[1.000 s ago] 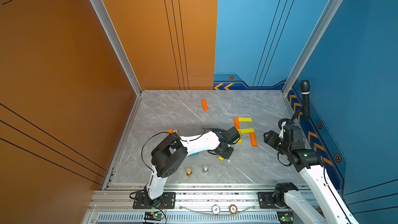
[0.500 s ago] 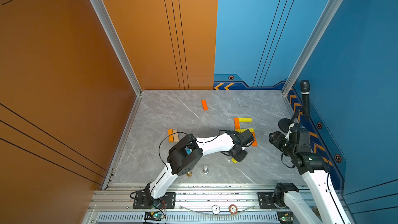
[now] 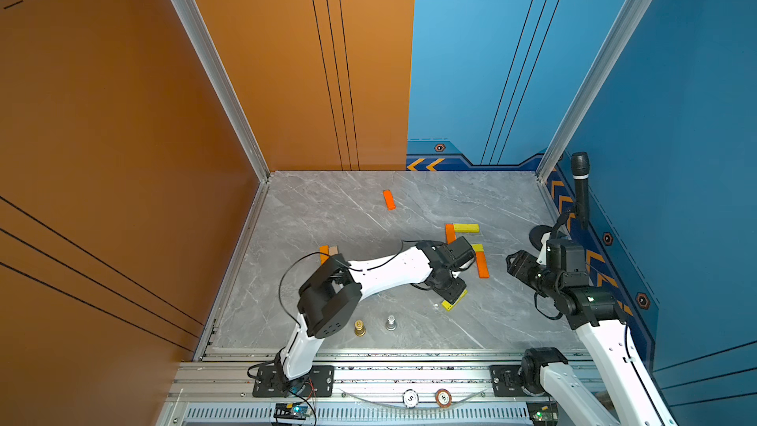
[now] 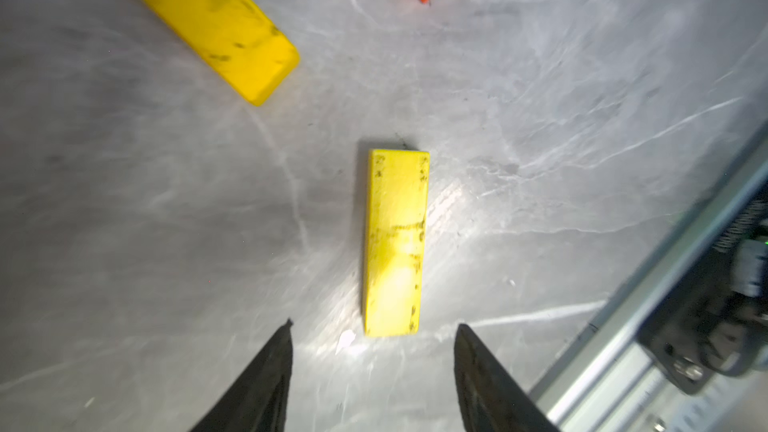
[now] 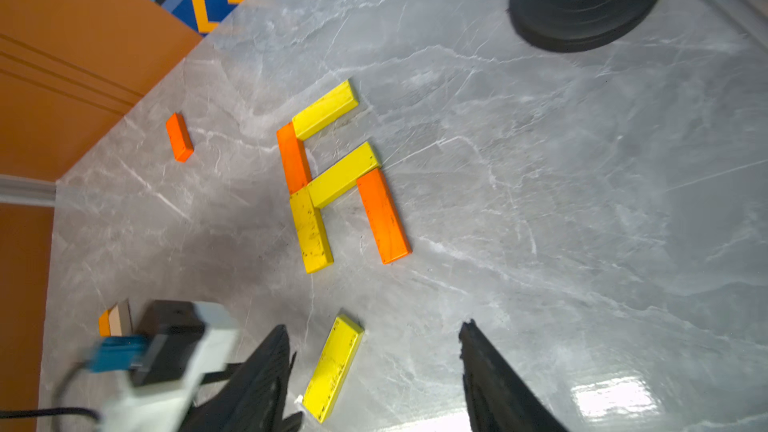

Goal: Assemble the number 6 with building blocks
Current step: Place the building block at the center of the board, then assemble the building block at the center of the board.

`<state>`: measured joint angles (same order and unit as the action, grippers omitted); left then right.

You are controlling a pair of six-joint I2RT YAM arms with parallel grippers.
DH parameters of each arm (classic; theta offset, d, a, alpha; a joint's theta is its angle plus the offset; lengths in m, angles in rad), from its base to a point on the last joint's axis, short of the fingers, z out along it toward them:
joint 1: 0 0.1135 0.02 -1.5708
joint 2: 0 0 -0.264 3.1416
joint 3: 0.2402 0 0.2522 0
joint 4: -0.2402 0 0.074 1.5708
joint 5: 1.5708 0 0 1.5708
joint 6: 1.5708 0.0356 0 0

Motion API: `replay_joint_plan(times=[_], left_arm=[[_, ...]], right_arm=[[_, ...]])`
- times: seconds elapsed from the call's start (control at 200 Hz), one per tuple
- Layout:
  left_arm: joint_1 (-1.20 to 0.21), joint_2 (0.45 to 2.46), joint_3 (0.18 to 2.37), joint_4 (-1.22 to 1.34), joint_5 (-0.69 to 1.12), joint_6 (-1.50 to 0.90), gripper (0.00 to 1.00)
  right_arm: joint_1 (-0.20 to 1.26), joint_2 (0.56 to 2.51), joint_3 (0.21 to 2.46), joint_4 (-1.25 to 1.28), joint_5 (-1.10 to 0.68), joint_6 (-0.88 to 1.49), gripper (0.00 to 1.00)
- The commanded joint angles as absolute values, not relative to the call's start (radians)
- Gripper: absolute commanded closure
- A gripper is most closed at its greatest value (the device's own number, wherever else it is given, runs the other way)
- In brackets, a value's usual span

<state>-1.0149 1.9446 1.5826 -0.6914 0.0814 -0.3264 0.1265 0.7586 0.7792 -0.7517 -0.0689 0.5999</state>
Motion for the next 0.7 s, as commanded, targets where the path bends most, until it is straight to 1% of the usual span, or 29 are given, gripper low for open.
replay_joint_plan(times=[0.0,0.11,0.25,0.396,0.426,0.441,0.496,0.696], left_arm=[[-0.927,1.818,1.516,-0.684,0.124,-0.363,0.31],[-0.827,1.705,1.456,-0.713,0.164,-0.379,0.23],[-0.685,1.579,1.403,-0.76,0.216,-0.395,0.15],[-0.562,1.468,1.337,-0.762,0.229,-0.422,0.15],[-0.549,1.45,1.325,-0.76,0.215,-0.414,0.15],[-0.546,1.442,1.319,-0.759,0.204,-0.409,0.1],[-0.538,1.418,1.3,-0.753,0.151,-0.388,0.09],[-0.505,1.402,1.241,-0.707,0.09,-0.351,0.08]], right_arm=[[0.258,0.796,0.8,-0.817,0.0,0.577,0.34],[0.427,0.842,0.781,-0.837,0.089,0.609,0.35],[0.597,0.893,0.731,-0.834,0.122,0.677,0.35],[0.777,0.949,0.685,-0.82,0.163,0.77,0.36],[0.802,0.96,0.679,-0.818,0.168,0.785,0.36],[0.816,0.966,0.677,-0.814,0.169,0.792,0.37],[0.854,0.987,0.665,-0.795,0.167,0.814,0.37],[0.952,1.148,0.671,-0.695,0.145,0.854,0.4]])
